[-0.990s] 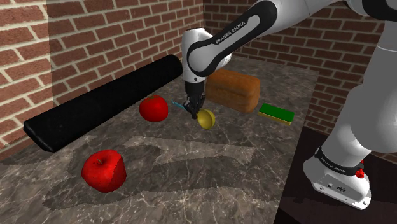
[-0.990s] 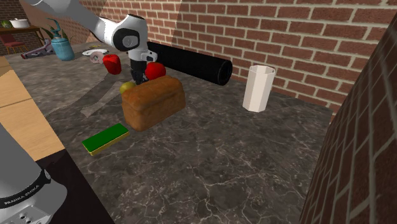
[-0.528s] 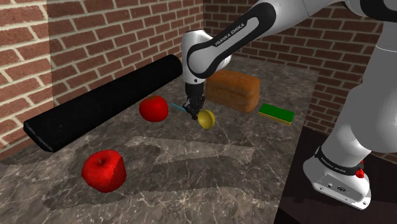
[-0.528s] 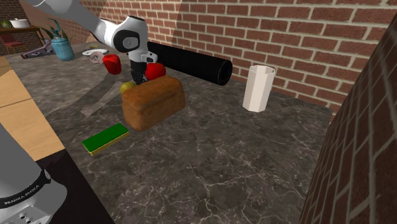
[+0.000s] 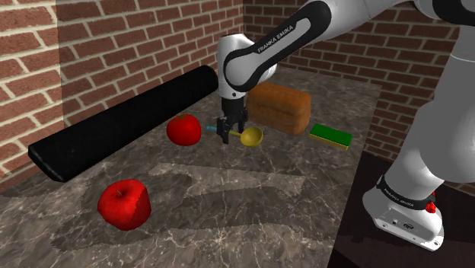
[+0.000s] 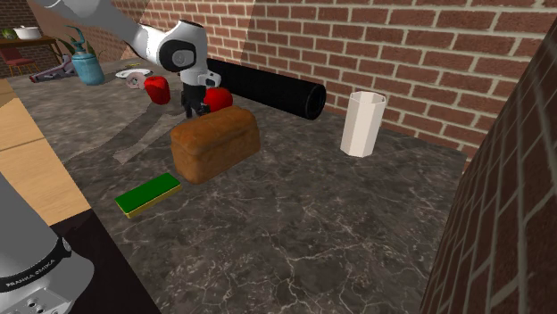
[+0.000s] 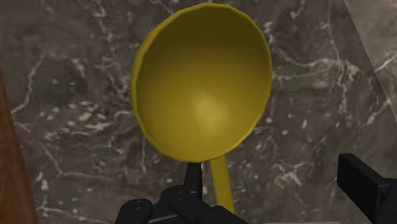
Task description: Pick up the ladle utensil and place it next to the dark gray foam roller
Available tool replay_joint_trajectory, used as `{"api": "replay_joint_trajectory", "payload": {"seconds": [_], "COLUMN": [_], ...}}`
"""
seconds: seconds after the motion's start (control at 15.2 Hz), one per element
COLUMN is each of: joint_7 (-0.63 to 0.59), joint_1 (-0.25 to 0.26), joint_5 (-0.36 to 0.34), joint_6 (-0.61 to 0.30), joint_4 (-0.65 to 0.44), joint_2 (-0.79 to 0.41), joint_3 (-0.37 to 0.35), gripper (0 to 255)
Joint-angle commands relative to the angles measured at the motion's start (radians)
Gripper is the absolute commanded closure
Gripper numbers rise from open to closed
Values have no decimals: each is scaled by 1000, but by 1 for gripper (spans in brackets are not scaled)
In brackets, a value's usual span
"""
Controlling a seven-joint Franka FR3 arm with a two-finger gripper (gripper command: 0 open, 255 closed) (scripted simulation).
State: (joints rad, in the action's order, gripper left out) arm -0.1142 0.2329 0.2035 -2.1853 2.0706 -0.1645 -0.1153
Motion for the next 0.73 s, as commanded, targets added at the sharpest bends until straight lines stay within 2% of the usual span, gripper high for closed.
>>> {"api": "replay_joint_trajectory", "payload": {"seconds": [0.0, 0.13, 0.66], "joint_7": [-2, -4, -4], "joint_1": [-5, -10, -10], "joint_5": [-3, -7, -7], "joint_6": [48, 105, 105], "joint_4": [-23, -55, -55], "joint_2": [24, 48, 48], "joint_3": [3, 8, 8], "gripper": [0, 0, 0]}}
